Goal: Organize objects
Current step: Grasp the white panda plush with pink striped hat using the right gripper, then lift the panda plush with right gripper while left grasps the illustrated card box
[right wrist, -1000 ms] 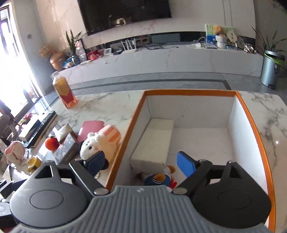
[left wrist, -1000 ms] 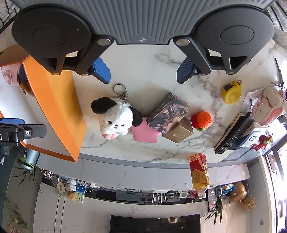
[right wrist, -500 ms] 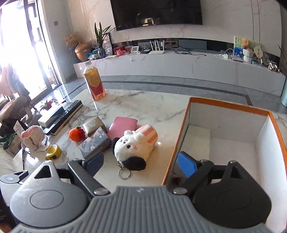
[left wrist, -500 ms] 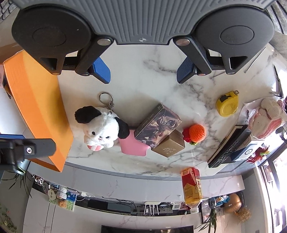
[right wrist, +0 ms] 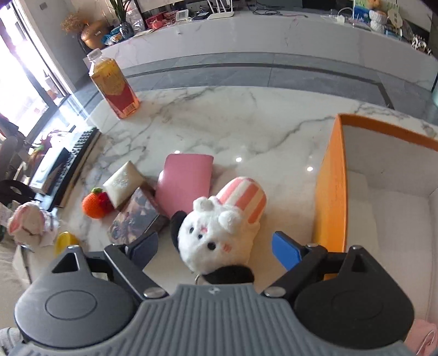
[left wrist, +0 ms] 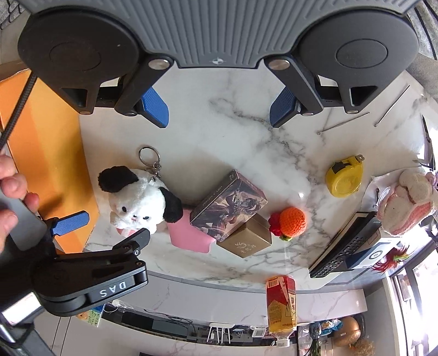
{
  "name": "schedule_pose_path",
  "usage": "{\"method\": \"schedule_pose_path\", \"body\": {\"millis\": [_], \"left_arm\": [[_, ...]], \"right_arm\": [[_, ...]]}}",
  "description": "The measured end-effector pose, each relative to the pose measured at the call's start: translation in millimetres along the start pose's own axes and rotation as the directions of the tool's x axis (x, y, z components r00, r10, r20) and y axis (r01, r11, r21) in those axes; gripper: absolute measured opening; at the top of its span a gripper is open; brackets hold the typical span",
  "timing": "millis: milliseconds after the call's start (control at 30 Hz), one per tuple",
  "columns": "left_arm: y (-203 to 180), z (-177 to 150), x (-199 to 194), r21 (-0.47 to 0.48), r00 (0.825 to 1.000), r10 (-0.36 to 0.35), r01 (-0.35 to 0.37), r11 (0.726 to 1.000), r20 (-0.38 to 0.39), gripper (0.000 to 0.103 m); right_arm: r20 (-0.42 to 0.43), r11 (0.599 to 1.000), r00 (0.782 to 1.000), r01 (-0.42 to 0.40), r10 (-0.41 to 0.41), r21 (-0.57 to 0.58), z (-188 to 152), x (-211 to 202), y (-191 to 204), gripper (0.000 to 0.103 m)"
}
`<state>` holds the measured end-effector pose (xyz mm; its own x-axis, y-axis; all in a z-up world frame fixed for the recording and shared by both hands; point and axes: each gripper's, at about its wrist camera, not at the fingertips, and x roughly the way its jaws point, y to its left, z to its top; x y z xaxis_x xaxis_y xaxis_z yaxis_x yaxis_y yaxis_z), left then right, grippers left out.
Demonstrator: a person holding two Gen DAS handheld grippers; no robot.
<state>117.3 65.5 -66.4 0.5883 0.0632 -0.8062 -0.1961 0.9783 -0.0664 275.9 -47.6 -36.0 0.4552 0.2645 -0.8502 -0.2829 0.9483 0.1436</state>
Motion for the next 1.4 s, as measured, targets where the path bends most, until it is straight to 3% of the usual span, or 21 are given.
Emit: {"method": "schedule_pose_path", "body": {"millis": [133,267,467,600,667,833,1033,1300,1400], "left_arm": [[2.3,0.7,-0.2,-0.013,1.000,-0.001,0.001,1.000,-0.003,0.096],[6.5,3.0,1.2,-0.031,1.000,0.018,-0.018,0.999,-0.006,0.095],[11.3,2.8,7.7,-0.051,0.998,0.009,-0.011,0.999,-0.055,0.088],[10.1,2.5,4.6,-0.050,0.997,-0.048,0.046,0.998,-0.053,0.089],[8.2,2.2,3.9,-0.041,0.998,-0.042,0.040,0.998,-0.049,0.089],[10.2,2.4,5.4,-0.048,0.998,-0.028,0.026,0.998,-0.055,0.089],[8.6,3.0,4.8,-0.045,0.998,-0.022,0.020,0.999,-0.054,0.089],[8.7,2.8,3.2,-0.041,0.998,-0.041,0.039,0.998,-0.045,0.090],[6.5,2.1,5.5,-0.013,0.998,-0.031,0.030,0.999,-0.055,0.094]], "right_arm": [[-0.019,0.996,0.996,0.086,-0.087,-0.040,13.9,19.4,11.8,0.092],[-0.089,1.000,0.996,0.006,-0.003,0.030,19.9,31.7,15.3,0.091],[-0.112,0.985,0.987,0.126,-0.113,0.117,20.1,49.4,16.3,0.091],[-0.120,0.981,0.981,0.165,-0.153,0.097,17.0,61.0,17.9,0.092],[-0.123,0.980,0.979,0.175,-0.163,0.093,14.9,64.9,19.4,0.093],[-0.152,0.985,0.977,0.162,-0.152,0.058,7.4,75.5,25.2,0.090],[-0.112,0.986,0.980,0.165,-0.163,0.003,2.6,68.1,31.3,0.078],[-0.082,0.998,0.995,0.052,-0.050,0.024,0.4,39.3,28.7,0.076],[-0.040,0.999,0.999,0.025,-0.024,0.021,-3.0,21.0,26.0,0.076]]}}
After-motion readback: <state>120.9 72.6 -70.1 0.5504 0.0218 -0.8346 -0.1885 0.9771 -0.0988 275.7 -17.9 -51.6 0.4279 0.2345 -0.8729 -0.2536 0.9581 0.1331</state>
